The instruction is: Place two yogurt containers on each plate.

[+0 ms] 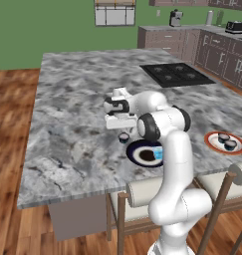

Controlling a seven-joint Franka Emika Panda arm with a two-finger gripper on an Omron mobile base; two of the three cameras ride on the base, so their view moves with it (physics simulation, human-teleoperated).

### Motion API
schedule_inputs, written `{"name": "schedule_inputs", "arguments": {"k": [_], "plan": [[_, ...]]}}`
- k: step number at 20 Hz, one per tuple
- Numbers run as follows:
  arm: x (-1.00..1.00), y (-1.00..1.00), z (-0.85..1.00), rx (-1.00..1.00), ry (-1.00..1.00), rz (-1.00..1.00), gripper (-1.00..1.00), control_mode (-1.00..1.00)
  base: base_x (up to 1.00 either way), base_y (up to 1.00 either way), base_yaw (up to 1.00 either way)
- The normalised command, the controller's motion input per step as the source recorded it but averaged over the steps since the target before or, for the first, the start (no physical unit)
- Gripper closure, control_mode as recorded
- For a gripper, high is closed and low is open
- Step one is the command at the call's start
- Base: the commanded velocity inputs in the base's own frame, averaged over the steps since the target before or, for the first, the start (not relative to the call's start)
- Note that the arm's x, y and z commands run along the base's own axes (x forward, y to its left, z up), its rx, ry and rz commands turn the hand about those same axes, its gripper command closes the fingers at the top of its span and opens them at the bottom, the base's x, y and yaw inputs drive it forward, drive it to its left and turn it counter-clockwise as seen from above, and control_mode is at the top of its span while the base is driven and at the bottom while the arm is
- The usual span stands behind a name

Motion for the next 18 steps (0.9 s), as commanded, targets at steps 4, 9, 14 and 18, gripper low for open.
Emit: {"name": "schedule_inputs", "arguments": {"k": [4, 9, 14, 18], "plan": [[0.00, 0.00, -0.22, 0.00, 0.00, 0.00, -1.00, -1.00, 0.00, 0.00, 0.00], [0.00, 0.00, -0.27, 0.00, 0.00, 0.00, -1.00, -1.00, 0.00, 0.00, 0.00], [-0.02, 0.00, -0.28, 0.00, 0.00, 0.00, -1.00, -1.00, 0.00, 0.00, 0.00], [-0.08, 0.01, -0.23, 0.00, 0.00, 0.00, -1.00, -1.00, 0.00, 0.00, 0.00]]}}
